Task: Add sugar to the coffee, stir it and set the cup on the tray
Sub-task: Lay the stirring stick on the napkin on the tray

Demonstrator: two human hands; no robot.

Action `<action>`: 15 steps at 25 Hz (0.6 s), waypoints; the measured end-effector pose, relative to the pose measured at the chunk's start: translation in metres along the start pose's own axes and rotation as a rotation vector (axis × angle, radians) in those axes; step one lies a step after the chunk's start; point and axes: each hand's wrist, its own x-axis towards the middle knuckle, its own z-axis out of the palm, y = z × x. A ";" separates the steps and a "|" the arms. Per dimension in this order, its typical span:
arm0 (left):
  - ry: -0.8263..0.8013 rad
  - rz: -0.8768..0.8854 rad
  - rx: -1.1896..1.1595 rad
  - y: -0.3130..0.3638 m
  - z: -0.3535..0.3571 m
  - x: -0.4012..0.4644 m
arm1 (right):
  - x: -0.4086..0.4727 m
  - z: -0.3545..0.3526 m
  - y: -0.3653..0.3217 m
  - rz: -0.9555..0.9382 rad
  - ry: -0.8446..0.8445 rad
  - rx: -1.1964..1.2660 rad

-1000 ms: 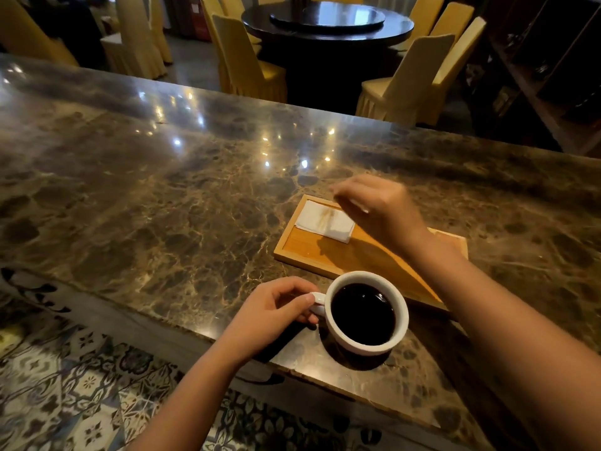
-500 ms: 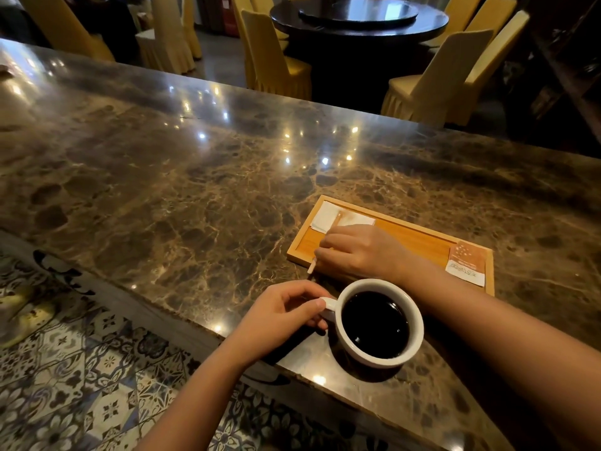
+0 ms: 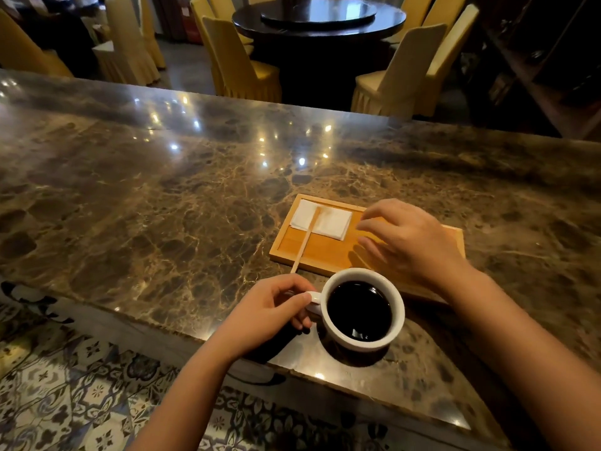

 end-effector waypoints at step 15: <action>-0.057 -0.001 -0.101 -0.007 0.004 0.007 | -0.157 -0.005 -0.080 0.696 -0.091 -0.005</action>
